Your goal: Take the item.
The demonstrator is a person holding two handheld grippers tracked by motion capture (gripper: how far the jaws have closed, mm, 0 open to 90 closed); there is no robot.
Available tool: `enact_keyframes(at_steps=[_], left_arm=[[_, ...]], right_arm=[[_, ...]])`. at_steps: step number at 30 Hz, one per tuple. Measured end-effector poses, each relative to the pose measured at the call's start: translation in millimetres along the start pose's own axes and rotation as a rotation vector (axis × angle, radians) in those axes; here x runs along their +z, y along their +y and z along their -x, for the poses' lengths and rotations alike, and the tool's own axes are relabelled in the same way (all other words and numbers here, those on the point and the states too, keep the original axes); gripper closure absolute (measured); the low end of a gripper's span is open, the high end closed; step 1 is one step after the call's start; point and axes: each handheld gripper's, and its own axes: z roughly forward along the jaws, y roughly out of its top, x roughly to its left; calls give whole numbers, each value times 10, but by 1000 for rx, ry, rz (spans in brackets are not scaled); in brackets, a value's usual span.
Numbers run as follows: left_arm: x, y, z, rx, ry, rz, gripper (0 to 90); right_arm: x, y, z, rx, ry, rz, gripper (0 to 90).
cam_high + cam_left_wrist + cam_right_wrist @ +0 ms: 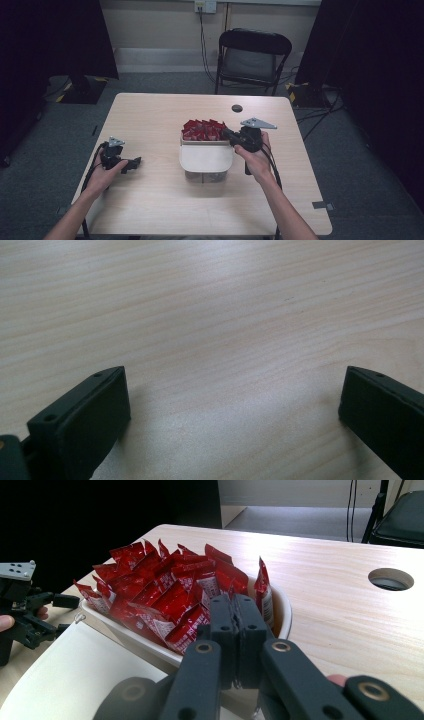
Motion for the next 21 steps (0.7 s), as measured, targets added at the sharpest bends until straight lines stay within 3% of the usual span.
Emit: enact_keyframes(at_steps=[21], left_arm=[[0, 0, 0, 0, 0, 0, 0]], right_arm=[[-70, 85, -9, 20, 17, 39, 889]])
